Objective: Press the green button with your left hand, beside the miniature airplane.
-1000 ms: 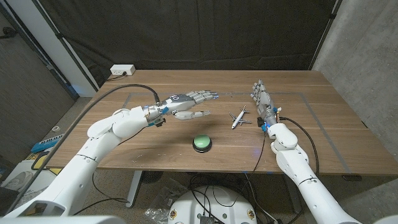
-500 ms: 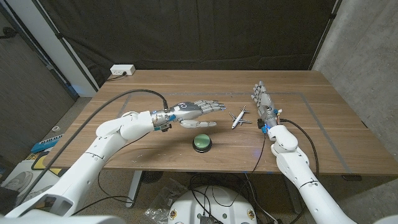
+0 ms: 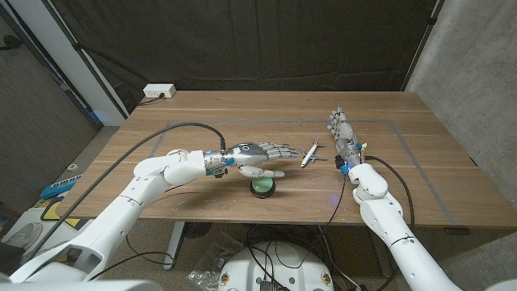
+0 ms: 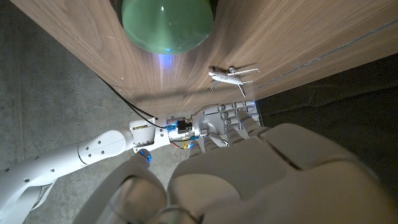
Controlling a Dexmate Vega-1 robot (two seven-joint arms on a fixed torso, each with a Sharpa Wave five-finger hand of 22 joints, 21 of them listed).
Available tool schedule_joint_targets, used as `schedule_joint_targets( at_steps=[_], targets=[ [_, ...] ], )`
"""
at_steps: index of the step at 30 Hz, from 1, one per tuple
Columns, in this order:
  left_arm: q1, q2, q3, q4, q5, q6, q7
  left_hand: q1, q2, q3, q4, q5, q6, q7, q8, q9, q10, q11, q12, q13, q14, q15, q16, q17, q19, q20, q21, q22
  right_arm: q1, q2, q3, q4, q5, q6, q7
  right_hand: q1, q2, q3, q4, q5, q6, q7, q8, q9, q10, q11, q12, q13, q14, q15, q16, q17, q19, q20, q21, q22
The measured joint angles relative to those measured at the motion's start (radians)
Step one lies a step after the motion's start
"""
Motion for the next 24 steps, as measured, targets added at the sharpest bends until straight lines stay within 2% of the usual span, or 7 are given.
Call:
schedule_joint_targets(
  at_steps=[14,24],
  targets=[
    [-0.021,0.048,0.072,0.012,0.127,0.004,0.12,-0.013,-0.013,-0.004,0.004,0.0,0.0,0.0,0.0,0.005,0.0,0.0,0.0,0.0,0.0,0.0,-0.001,0.0,0.0,0.0,-0.015,0.008,-0.008,0.001,0.001,0.006,0.001,0.002,-0.005,0.0,0.0,0.0,0.0,0.0,0.0,0.0,0.0,0.0,0.0,0.0,0.0,0.0,0.0,0.0,0.0,0.0,0.007,0.007,0.0,0.0],
    [-0.045,0.084,0.141,0.056,0.211,0.031,0.285,-0.021,-0.013,-0.004,0.004,-0.006,0.0,0.0,0.0,0.005,0.0,0.0,0.0,0.0,0.0,0.0,-0.001,0.003,0.0,0.0,-0.015,0.008,-0.019,0.0,-0.002,0.0,-0.007,0.003,-0.015,0.0,0.0,0.0,0.0,0.0,0.0,0.0,0.0,0.0,0.0,0.0,0.0,0.0,0.0,0.0,0.0,0.0,0.007,0.007,-0.006,0.0]
  ],
)
